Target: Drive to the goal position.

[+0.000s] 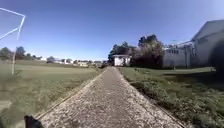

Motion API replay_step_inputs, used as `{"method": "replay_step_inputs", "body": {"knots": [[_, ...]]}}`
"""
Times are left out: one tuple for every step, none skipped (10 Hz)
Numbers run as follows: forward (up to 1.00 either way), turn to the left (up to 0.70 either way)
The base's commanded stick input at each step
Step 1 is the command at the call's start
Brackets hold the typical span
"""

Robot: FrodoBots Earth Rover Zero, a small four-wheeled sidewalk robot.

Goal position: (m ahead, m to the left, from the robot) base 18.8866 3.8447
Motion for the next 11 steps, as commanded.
{"method": "replay_step_inputs", "body": {"knots": [[0.50, 0.00], [0.50, 0.00], [0.50, 0.00], [0.50, 0.00], [0.50, 0.00], [0.50, 0.00], [0.50, 0.00], [0.50, 0.00], [0.50, 0.00], [0.50, 0.00], [0.50, 0.00]]}}
